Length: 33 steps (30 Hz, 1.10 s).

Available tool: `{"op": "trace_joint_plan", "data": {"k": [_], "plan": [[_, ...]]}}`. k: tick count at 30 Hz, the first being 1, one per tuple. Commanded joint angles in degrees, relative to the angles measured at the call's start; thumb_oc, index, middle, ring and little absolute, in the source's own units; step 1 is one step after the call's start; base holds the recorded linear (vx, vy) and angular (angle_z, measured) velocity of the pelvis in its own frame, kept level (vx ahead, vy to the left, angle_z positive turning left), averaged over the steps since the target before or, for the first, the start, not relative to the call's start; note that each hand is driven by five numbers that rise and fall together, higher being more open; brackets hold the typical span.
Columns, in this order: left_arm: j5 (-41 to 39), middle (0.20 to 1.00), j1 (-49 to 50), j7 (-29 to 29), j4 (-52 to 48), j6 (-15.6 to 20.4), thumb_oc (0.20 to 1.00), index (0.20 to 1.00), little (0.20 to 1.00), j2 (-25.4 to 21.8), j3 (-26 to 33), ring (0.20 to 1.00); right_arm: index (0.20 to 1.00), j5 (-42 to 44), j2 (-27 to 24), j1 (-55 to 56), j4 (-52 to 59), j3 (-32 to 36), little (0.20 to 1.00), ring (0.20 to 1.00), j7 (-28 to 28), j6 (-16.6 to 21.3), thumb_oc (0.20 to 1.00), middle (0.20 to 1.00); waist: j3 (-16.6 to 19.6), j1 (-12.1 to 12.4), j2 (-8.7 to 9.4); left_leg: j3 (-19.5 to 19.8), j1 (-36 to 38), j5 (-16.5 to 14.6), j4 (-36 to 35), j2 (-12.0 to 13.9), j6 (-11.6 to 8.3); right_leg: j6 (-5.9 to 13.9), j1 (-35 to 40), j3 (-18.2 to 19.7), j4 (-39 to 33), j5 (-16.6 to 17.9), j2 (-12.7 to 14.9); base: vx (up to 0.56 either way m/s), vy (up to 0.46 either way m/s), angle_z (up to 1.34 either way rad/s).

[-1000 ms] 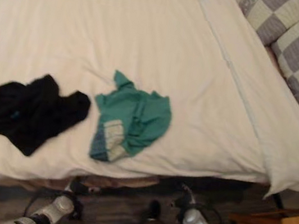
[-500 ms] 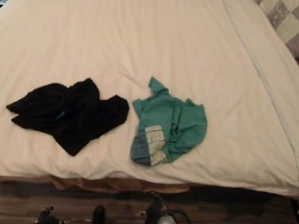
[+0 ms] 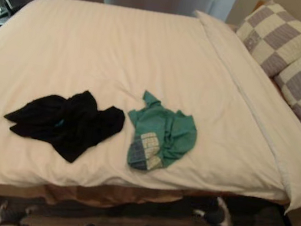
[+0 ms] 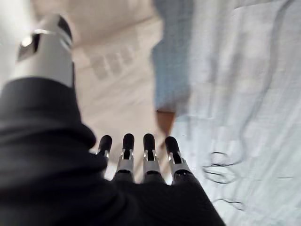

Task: Tidy up the quilt and then pick up the clothes from the bed and put them into the laundry hamper.

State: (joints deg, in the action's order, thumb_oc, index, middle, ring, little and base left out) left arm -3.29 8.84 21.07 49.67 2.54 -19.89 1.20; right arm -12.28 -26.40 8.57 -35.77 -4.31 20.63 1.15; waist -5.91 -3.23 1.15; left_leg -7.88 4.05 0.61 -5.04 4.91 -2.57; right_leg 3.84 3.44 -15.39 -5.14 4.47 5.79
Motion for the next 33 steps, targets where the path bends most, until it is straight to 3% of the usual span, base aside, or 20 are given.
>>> {"op": "trace_joint_plan", "data": {"k": [1, 6, 10, 12, 14, 18, 19, 23, 28, 33], "plan": [[3.53, 1.0, -3.16, 4.12, -0.73, 2.88, 1.0, 1.0, 1.0, -2.69, 2.76, 1.0, 1.0, -5.28, -2.55, -5.18, -2.44, 3.27, 1.0, 1.0, 5.72, 0.16, 1.0, 1.0, -1.23, -1.33, 0.45, -1.33, 1.51, -4.33, 0.04, 1.55, -1.55, 5.0, 1.42, 0.89, 0.14, -7.07, 4.41, 0.0, 0.0, 0.0], [2.9, 1.0, -2.74, 3.51, -15.45, 6.38, 1.0, 1.0, 1.0, -4.34, 5.09, 1.0, 1.0, -9.58, -7.34, -6.61, 0.48, 7.15, 1.0, 1.0, 9.1, -1.74, 1.0, 1.0, -1.07, -1.13, 0.67, -0.96, 1.59, -4.49, 0.04, 1.7, -1.5, 5.05, 1.61, 0.95, 0.14, -7.31, 4.39, 0.01, -0.003, 0.03], [8.44, 1.0, -1.41, 1.61, -25.95, 7.47, 1.0, 1.0, 1.0, -7.53, 5.28, 1.0, 1.0, -12.01, -11.55, -8.97, 4.36, 7.24, 1.0, 1.0, 10.02, -0.35, 1.0, 1.0, -1.08, -0.52, 0.69, -0.59, 1.57, -4.51, 0.04, 1.89, -1.74, 4.97, 1.72, 1.15, 0.14, -7.61, 4.16, 0.01, -0.012, 0.06], [9.54, 1.0, -1.97, 1.52, -25.98, 6.95, 1.0, 1.0, 1.0, -8.14, 4.95, 1.0, 1.0, -12.83, -12.01, -9.75, 5.87, 6.26, 1.0, 1.0, 9.55, -0.23, 1.0, 1.0, -1.17, -0.53, 0.72, -0.63, 1.61, -4.49, 0.04, 1.96, -1.83, 4.91, 1.72, 1.22, 0.14, -7.68, 4.14, 0.0, 0.0, 0.0], [14.53, 1.0, -3.66, -0.52, -26.05, 6.32, 1.0, 1.0, 1.0, -8.62, 0.45, 1.0, 1.0, -16.6, -13.0, -12.21, 11.44, 1.74, 1.0, 1.0, 7.42, 0.86, 1.0, 1.0, -1.46, -0.52, 1.11, -0.96, 1.82, -4.42, 0.04, 2.23, -2.0, 4.77, 1.8, 1.28, 0.14, -7.78, 3.97, -0.02, -0.042, 0.01], [16.43, 1.0, -4.21, -1.0, -26.19, 6.24, 1.0, 1.0, 1.0, -8.79, -0.95, 1.0, 1.0, -17.53, -13.27, -13.09, 13.52, 0.48, 1.0, 1.0, 6.56, 1.16, 1.0, 1.0, -1.66, -0.54, 1.12, -1.13, 2.0, -4.44, 0.04, 2.34, -2.11, 4.72, 1.85, 1.35, 0.14, -7.8, 3.91, -0.01, -0.004, 0.0], [12.56, 1.0, 6.56, -9.55, -40.44, 10.98, 1.0, 1.0, 1.0, -26.17, 11.66, 1.0, 1.0, -17.9, -17.25, -11.1, 21.11, 1.13, 1.0, 1.0, 3.02, 3.41, 1.0, 1.0, -2.36, 1.41, -0.17, -0.81, 1.94, -4.12, 0.04, 2.49, -2.59, 4.93, 2.08, 0.46, 0.14, -7.76, 3.96, -0.06, 0.009, -0.03], [8.34, 1.0, 8.22, -12.74, -49.19, 13.43, 1.0, 1.0, 1.0, -29.17, 12.0, 1.0, 1.0, -17.5, -18.4, -12.95, 24.54, -2.45, 1.0, 1.0, 0.63, 5.14, 1.0, 1.0, -2.47, 1.7, 0.27, -0.8, 1.55, -3.75, 0.04, 2.3, -2.63, 5.1, 1.66, -0.17, 0.14, -7.3, 4.45, -0.03, -0.028, 0.03], [-10.46, 1.0, 6.02, -18.42, -58.15, 16.4, 1.0, 1.0, 1.0, -28.03, 12.29, 1.0, 1.0, -16.53, -18.35, -14.28, 27.0, -5.24, 1.0, 1.0, -2.29, 5.37, 1.0, 1.0, -2.5, 1.77, 0.23, -1.15, 1.76, -3.64, 0.04, 2.12, -2.67, 5.22, 2.0, -0.38, 0.14, -7.22, 4.92, 0.0, -0.011, 0.03], [-4.68, 1.0, 5.68, -17.71, -60.09, 15.95, 1.0, 1.0, 1.0, -30.55, 13.11, 1.0, 1.0, -16.58, -17.1, -13.92, 26.39, -5.91, 1.0, 1.0, -3.09, 5.91, 1.0, 1.0, -2.49, 1.55, 0.08, -1.15, 1.81, -3.71, 0.04, 2.03, -2.76, 5.17, 2.1, -0.17, 0.14, -7.36, 4.82, 0.02, -0.001, -0.05]]}}
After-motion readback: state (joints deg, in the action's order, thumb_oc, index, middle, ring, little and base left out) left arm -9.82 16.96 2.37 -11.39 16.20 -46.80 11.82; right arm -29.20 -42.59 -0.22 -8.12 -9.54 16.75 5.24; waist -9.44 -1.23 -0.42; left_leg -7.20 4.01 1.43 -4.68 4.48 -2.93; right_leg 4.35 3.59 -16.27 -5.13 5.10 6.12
